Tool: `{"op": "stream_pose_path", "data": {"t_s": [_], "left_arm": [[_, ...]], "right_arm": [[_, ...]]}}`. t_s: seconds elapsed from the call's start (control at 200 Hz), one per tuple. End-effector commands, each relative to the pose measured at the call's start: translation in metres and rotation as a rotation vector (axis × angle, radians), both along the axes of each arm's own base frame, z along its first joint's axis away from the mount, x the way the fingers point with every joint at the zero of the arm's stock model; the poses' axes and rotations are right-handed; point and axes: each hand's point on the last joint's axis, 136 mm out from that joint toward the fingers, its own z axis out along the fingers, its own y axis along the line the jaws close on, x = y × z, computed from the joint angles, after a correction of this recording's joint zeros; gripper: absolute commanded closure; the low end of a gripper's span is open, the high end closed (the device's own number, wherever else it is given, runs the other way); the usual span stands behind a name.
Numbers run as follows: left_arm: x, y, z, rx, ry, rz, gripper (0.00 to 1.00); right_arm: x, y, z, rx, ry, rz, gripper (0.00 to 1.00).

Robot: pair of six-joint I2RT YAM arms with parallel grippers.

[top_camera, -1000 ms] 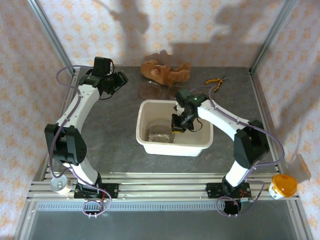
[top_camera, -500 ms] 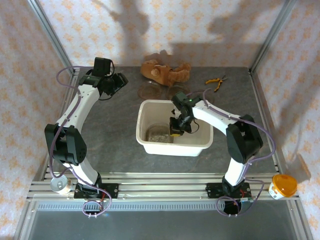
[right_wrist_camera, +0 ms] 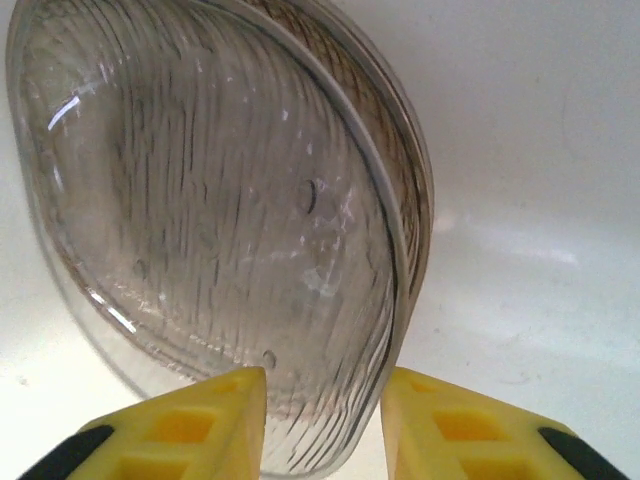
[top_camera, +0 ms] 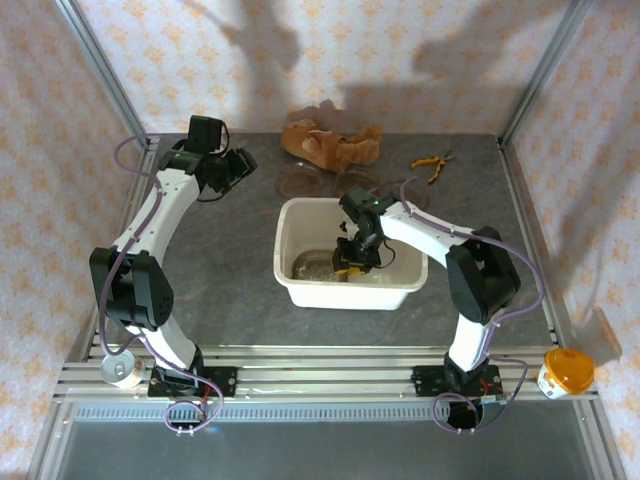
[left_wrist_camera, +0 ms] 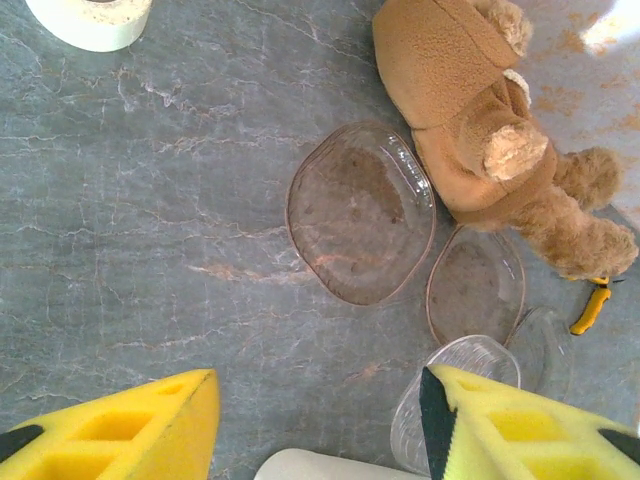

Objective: Place the plates into the plastic bin on the countertop

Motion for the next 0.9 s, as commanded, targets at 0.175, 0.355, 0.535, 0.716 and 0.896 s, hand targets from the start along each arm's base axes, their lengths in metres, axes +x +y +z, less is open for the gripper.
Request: {"op": "stream_pose_path", "data": {"t_s": [0.175, 0.355, 0.535, 0.716, 0.896], "left_arm": [[-0.011, -0.005, -0.007, 0.010, 0.074, -0.087, 0.44], [-0.028, -0.011, -0.003, 0.045, 0.121, -0.158, 0.44], [-0.052, -0.026, 0.001, 0.113, 0.148, -0.288, 0.44], [-0.082, -0.059, 0.002, 0.164, 0.171, -0.464, 0.42], [-0.104, -0.083, 0.003, 0.153, 0.151, -0.559, 0.41]], "right_arm": [[0.006, -0.017, 0.053, -0.038, -0.151, 0.005, 0.51], [0.011, -0.026, 0.074, -0.075, -0.218, 0.027, 0.48], [0.027, -0.039, 0.106, -0.121, -0.357, 0.040, 0.44], [0.058, -0.057, 0.148, -0.102, -0.499, -0.005, 0.43], [0.084, -0.075, 0.179, -0.084, -0.612, -0.048, 0.41]]}}
